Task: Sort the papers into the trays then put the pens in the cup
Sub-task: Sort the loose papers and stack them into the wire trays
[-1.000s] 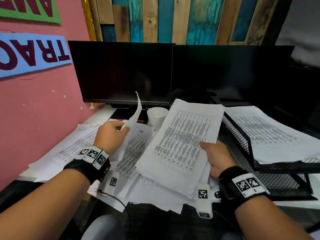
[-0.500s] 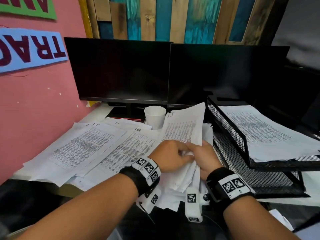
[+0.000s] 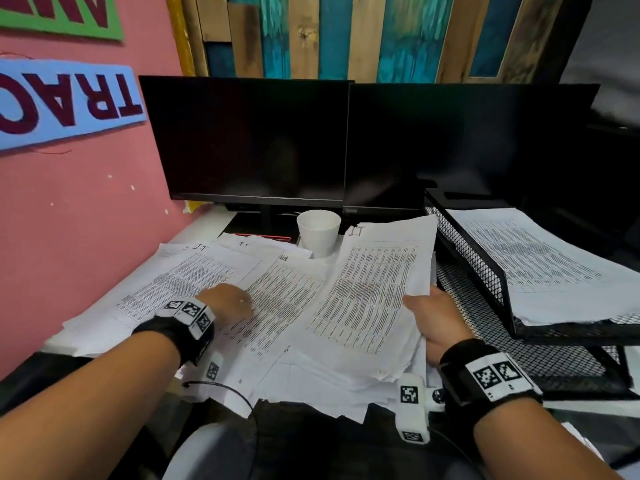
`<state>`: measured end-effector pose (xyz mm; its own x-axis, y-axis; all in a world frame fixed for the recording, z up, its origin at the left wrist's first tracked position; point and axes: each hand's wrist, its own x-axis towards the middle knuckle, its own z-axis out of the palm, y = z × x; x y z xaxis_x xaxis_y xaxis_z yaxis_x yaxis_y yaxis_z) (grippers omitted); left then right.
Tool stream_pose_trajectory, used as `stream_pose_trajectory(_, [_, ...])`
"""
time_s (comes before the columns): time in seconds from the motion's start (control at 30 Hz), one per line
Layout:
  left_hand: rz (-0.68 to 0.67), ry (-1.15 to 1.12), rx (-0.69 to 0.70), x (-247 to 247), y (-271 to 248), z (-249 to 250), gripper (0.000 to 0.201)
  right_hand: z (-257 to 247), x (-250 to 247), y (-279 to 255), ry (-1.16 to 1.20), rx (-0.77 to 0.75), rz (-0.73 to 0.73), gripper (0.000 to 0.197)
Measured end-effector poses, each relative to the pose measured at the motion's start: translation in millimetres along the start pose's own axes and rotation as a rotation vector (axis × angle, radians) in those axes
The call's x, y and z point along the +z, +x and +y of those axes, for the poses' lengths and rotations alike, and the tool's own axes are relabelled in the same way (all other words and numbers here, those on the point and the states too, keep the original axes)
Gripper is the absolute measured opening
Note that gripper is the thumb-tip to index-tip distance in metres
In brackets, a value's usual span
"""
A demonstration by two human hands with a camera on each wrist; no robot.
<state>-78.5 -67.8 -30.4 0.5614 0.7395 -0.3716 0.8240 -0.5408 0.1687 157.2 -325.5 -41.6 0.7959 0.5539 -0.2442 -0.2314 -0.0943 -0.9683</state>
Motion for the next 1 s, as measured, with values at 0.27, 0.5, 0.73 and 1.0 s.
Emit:
stream_pose_trajectory(0.27, [0.035, 0.034, -0.011, 14, 6, -10, 0.039, 4, 7, 3, -0.012, -0.013, -0.005, 0.032])
stream_pose_trajectory(0.5, [0.483, -0.09, 0.033, -14, -2, -3, 0.036, 1, 4, 2, -0.027, -0.014, 0.012, 0.031])
stream_pose_trajectory(0.73, [0.513, -0.252, 0.222, -27, -11, 27, 0.026, -5, 8, -4, -0.008, 0.0, -0.014, 0.032])
stream_pose_trajectory(1.0, [0.251, -0.365, 0.512, -6, -40, 95, 0.036, -7, 15, -8, 0.058, 0.012, -0.036, 0.031])
